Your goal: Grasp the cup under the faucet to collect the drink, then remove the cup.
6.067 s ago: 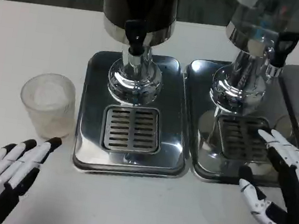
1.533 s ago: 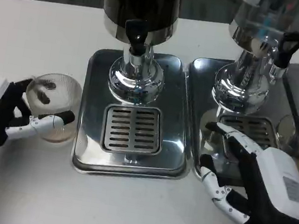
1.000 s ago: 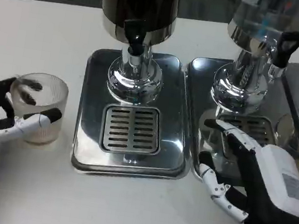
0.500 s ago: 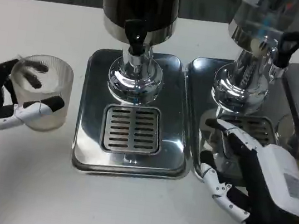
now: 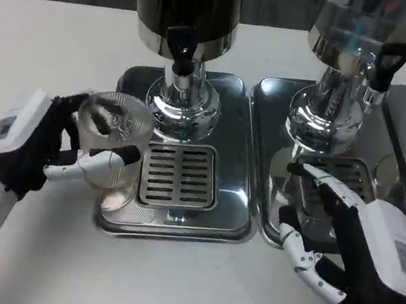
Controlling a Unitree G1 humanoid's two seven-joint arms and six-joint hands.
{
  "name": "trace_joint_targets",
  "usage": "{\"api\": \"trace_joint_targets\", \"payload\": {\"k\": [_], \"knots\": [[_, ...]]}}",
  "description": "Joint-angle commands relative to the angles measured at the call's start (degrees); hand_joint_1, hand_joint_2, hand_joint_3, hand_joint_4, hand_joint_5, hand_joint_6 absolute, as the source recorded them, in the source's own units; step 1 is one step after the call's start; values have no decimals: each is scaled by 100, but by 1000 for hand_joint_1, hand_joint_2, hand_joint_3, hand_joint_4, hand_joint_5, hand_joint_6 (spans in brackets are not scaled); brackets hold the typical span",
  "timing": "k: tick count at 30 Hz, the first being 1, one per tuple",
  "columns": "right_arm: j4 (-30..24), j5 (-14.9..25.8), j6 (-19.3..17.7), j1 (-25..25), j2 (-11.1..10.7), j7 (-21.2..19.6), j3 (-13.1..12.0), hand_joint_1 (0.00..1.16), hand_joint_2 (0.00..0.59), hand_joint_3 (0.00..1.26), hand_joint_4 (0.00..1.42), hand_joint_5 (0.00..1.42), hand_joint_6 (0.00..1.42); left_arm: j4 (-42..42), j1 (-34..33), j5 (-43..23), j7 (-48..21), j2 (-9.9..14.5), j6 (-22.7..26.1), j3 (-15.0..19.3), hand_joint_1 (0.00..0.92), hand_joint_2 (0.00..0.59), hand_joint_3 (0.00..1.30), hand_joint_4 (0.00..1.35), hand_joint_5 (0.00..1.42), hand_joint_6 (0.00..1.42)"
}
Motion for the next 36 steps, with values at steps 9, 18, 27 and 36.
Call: {"api": "trace_joint_targets", "payload": {"k": [9, 18, 27, 36], "knots": [[-369, -33, 198, 272, 134, 64, -44, 354, 437, 241, 197, 220, 363, 139, -460, 201, 9, -321, 314, -296, 225, 167, 465, 566, 878, 1129], [-429, -40, 260, 349, 185, 47, -52, 354, 437, 241, 197, 228, 363, 286, -720, 260, -148, -482, 539, -450, 204, 157, 431, 514, 837, 1110], [-415, -35, 275, 366, 221, 42, -43, 354, 437, 241, 197, 234, 364, 334, -876, 259, -493, -551, 671, -605, 146, 147, 364, 440, 736, 1011], [-381, -7, 259, 315, 206, 82, -36, 354, 437, 241, 197, 235, 380, 271, -842, 241, -660, -503, 632, -687, 101, 130, 350, 387, 664, 913]]}}
